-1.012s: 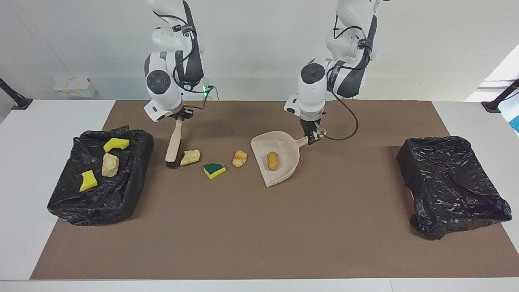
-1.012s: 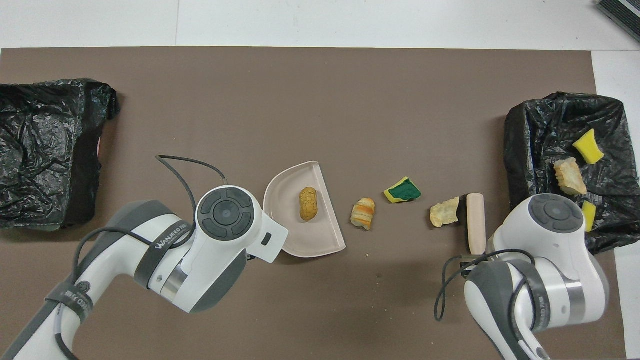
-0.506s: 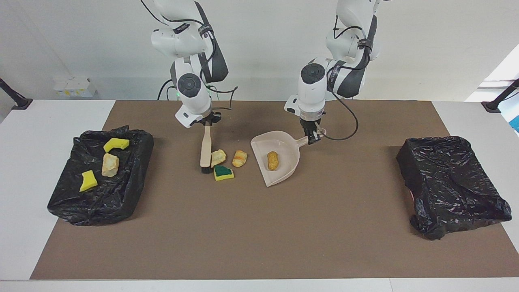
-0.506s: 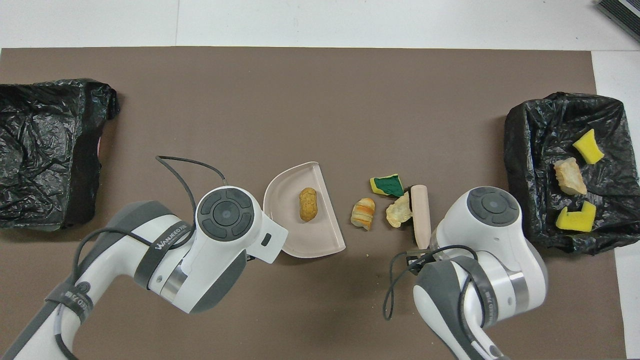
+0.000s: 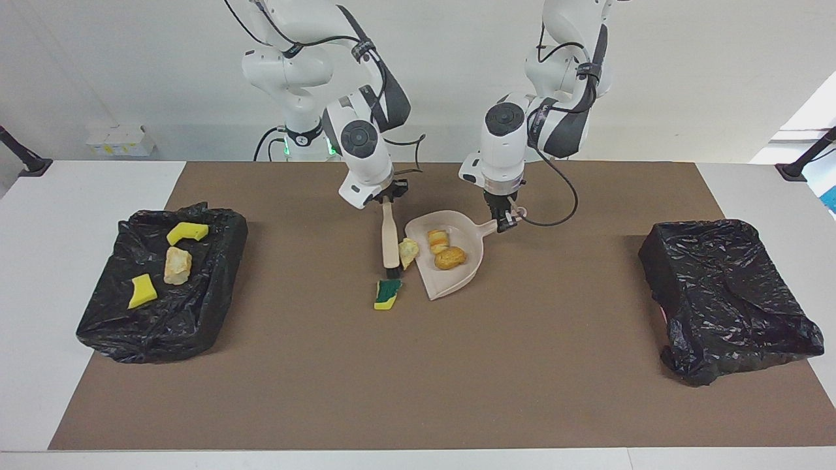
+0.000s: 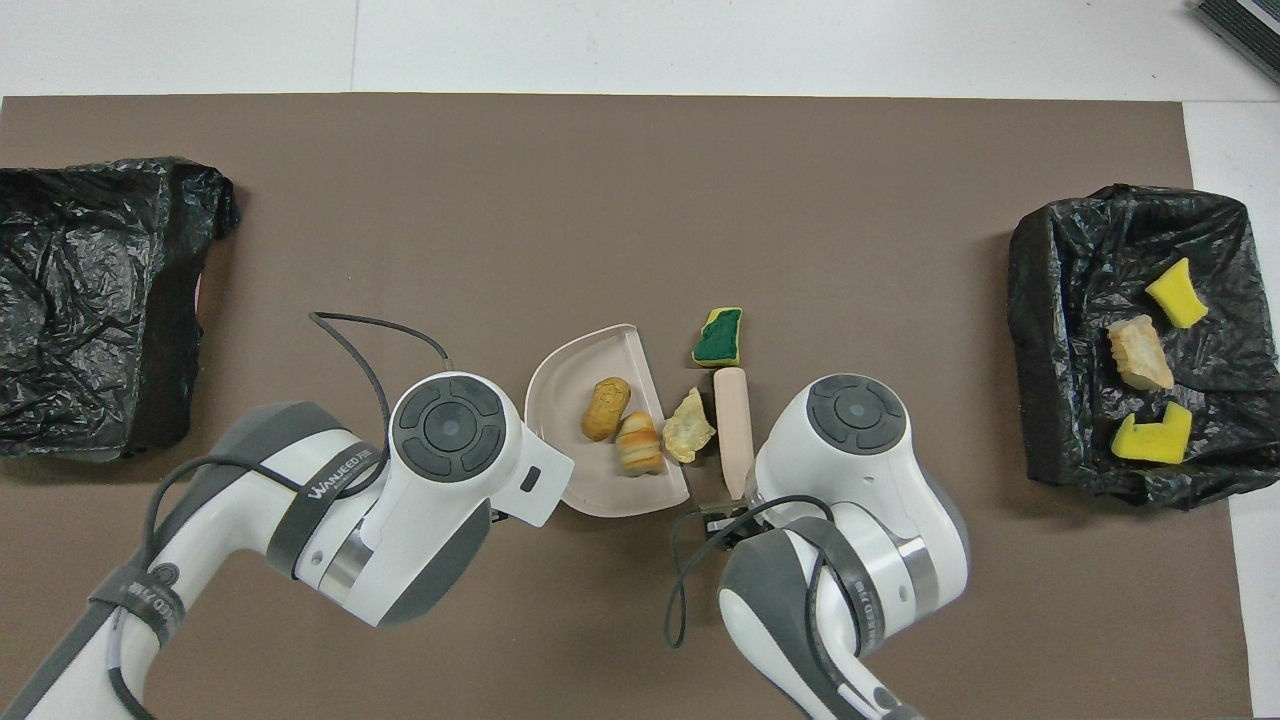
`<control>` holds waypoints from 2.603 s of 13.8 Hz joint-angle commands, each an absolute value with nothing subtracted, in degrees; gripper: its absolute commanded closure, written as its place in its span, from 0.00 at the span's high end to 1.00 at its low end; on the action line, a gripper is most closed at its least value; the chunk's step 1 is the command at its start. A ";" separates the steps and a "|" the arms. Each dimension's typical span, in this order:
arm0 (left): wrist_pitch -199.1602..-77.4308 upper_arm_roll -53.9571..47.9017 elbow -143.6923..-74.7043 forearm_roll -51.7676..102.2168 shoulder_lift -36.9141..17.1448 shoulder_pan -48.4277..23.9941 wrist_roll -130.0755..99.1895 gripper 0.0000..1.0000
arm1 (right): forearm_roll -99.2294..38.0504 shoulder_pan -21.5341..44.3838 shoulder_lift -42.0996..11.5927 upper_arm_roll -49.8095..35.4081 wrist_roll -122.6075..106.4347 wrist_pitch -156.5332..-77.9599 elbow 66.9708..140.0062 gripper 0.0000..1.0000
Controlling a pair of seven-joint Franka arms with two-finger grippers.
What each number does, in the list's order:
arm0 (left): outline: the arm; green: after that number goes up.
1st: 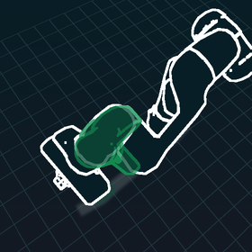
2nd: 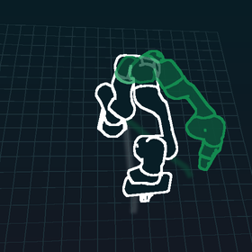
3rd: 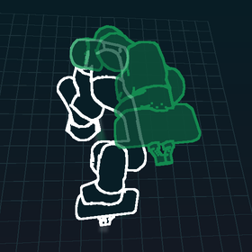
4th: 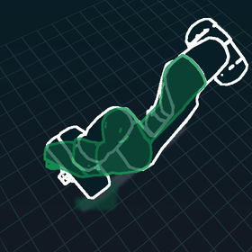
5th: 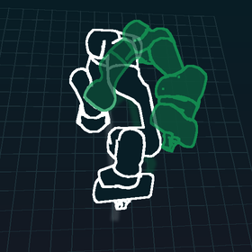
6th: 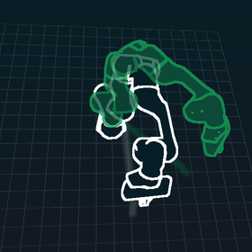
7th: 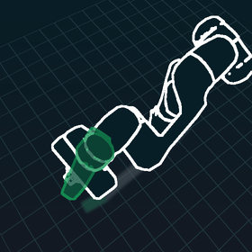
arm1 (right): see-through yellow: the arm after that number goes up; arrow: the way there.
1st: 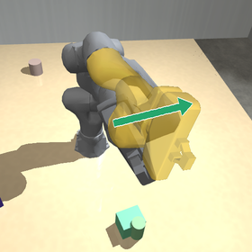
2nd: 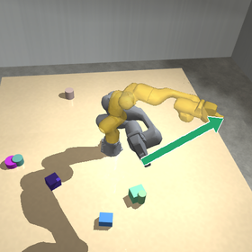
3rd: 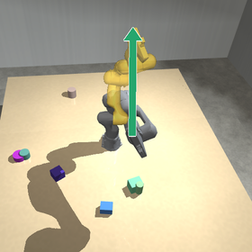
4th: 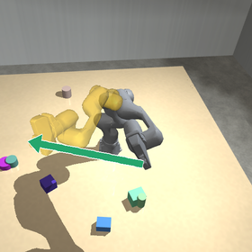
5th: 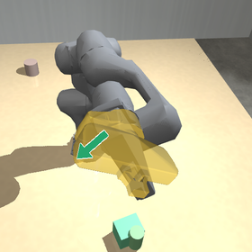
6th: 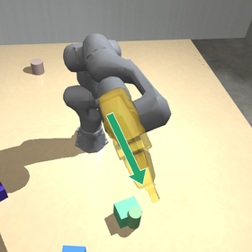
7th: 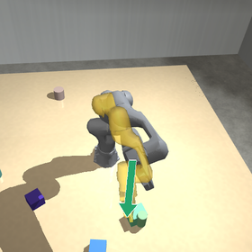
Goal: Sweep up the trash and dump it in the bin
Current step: 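Sweep the sponge and bread into the dustpan with the right gripper's brush, then sweep the green sponge into the dustpan with the right gripper's brush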
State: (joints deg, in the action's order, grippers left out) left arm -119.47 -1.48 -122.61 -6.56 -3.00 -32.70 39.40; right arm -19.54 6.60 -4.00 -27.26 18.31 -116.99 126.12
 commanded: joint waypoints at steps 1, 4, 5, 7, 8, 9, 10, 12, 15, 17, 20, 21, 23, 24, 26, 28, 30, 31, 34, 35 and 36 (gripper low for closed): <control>-120.50 -1.23 -124.89 -7.65 -0.88 -32.70 39.73 0.00 | -23.99 9.49 -4.57 -27.25 18.19 -120.06 124.98 0.00; -120.50 -1.23 -124.89 -7.65 -0.97 -32.70 39.73 0.00 | -21.55 8.62 -3.87 -26.63 17.40 -114.11 123.67 0.00; -120.50 -1.23 -124.89 -7.65 -0.97 -32.61 39.81 0.00 | -17.70 7.74 -3.87 -26.46 17.23 -111.73 122.62 0.00; -120.59 -1.23 -124.89 -7.65 -0.97 -32.61 39.81 0.00 | -8.83 5.37 -5.09 -26.54 17.14 -107.33 119.63 0.00; -120.85 -1.23 -124.89 -7.56 -1.05 -32.61 39.73 0.00 | -6.09 4.58 -6.05 -26.54 17.14 -106.44 118.49 0.00; -121.11 -1.14 -124.89 -7.56 -1.05 -32.52 39.55 0.00 | -2.85 3.35 -6.93 -26.54 16.70 -105.91 117.35 0.00; -121.46 -1.14 -124.89 -7.56 -1.23 -32.00 39.55 0.00 | 0.49 1.69 -7.81 -26.54 15.48 -105.47 116.20 0.00; -121.81 -1.14 -124.72 -7.56 -1.41 -31.73 39.46 0.00 | 5.95 -0.43 -9.75 -26.54 13.20 -104.94 113.74 0.00; -121.29 -1.14 -124.80 -7.56 -1.32 -31.73 39.11 0.00 | 13.07 -3.34 -14.92 -26.54 10.02 -104.94 108.65 0.00; -121.29 -1.14 -124.80 -7.56 -1.32 -31.64 39.11 0.00 | 16.52 -3.34 -19.58 -26.81 10.02 -104.85 104.70 0.00; -121.20 -1.23 -124.89 -7.56 -1.23 -31.03 39.37 0.00 | 15.82 -2.11 -22.06 -26.98 10.28 -105.29 102.92 0.00; -121.11 -1.23 -124.89 -7.56 -1.23 -31.03 39.46 0.00 | 15.56 -1.07 -22.06 -27.07 10.28 -105.73 103.01 0.00; -120.76 -1.23 -124.89 -7.56 -1.14 -31.03 39.55 0.00 | 15.21 1.05 -21.97 -27.16 10.11 -105.91 103.79 0.00; -120.59 -1.23 -124.89 -7.56 -1.14 -31.03 39.55 0.00 | 13.12 1.14 -21.62 -28.20 10.19 -106.26 104.67 0.00; -120.41 -1.23 -124.89 -7.56 -1.05 -31.03 39.55 0.00 | 8.45 1.23 -20.14 -30.84 10.90 -107.13 107.39 0.00; -120.50 -1.23 -124.89 -7.56 -1.05 -31.03 39.55 0.00 | 6.16 1.23 -19.16 -34.26 11.33 -108.28 109.42 0.00; -120.50 -1.23 -124.89 -7.47 -1.05 -31.03 39.55 0.00 | 3.61 1.32 -18.63 -36.12 15.18 -108.37 109.86 0.00; -120.50 -1.23 -124.89 -7.47 -1.14 -31.03 39.55 0.00 | 3.34 1.93 -18.55 -36.99 17.03 -108.46 110.21 0.00; -120.67 -1.23 -124.54 -7.56 -1.40 -30.85 39.90 0.00 | 3.16 1.67 -16.71 -37.35 18.72 -107.58 112.58 0.00; -120.85 -1.14 -124.28 -7.56 -1.58 -30.68 40.86 0.00 | 3.08 1.23 -16.35 -37.35 19.07 -106.97 112.85 0.00; -120.94 -1.14 -124.10 -7.47 -1.67 -30.24 42.96 0.00 | 3.08 0.62 -16.43 -37.18 19.94 -105.74 112.68 0.00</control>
